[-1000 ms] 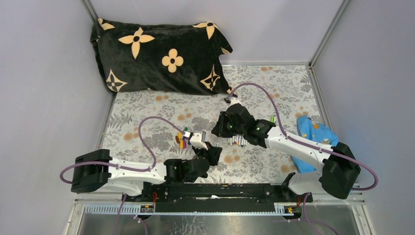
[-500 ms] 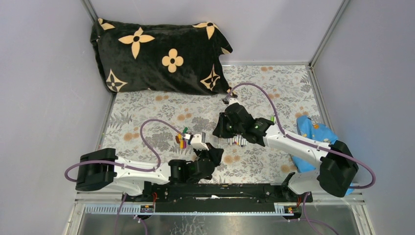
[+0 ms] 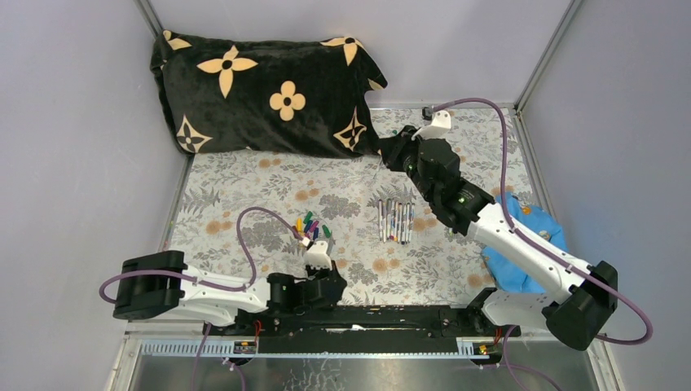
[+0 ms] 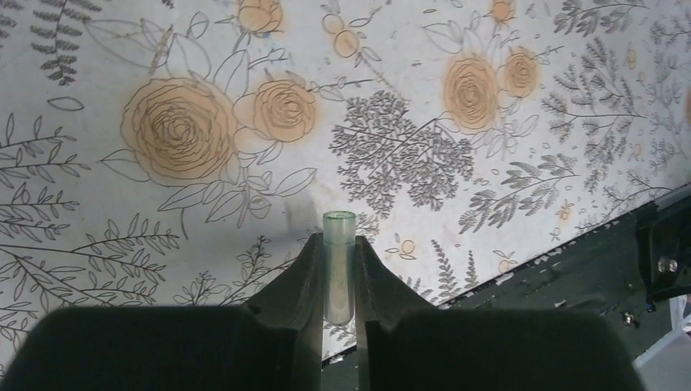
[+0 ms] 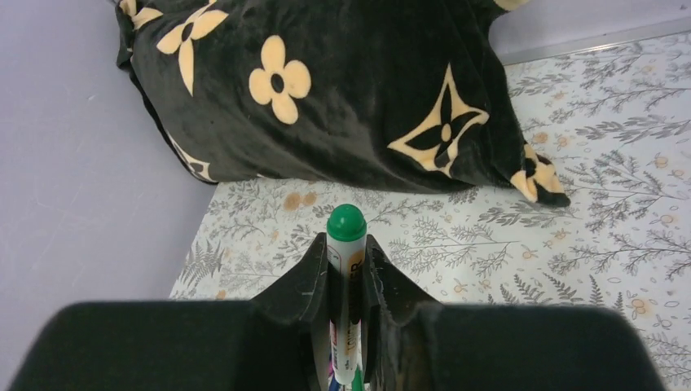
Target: Open the pen caps
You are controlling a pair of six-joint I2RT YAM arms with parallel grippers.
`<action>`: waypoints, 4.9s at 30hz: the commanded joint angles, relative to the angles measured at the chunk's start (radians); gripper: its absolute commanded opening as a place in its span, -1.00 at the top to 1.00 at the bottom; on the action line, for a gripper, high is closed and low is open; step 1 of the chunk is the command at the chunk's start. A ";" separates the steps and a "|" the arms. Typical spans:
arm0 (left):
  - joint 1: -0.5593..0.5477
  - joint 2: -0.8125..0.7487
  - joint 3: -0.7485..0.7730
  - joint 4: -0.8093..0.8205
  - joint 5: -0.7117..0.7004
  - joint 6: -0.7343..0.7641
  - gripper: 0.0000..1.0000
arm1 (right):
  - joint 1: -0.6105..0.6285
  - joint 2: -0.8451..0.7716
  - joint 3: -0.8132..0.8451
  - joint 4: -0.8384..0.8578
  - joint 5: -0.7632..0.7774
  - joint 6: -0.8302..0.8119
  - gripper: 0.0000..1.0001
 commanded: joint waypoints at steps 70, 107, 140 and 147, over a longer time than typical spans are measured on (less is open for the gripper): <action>0.558 0.250 0.425 -0.308 -0.050 0.292 0.21 | -0.160 0.308 -0.174 -0.305 -0.089 0.022 0.81; 0.558 -0.002 0.306 -0.052 0.215 0.418 -0.35 | -0.409 0.207 -0.209 -0.433 0.030 -0.024 0.21; 0.557 0.000 0.261 0.012 0.221 0.422 -0.35 | -0.524 0.299 -0.289 -0.353 -0.058 -0.028 0.27; 0.558 0.011 0.255 0.031 0.227 0.414 -0.35 | -0.524 0.269 -0.289 -0.370 -0.063 -0.031 0.24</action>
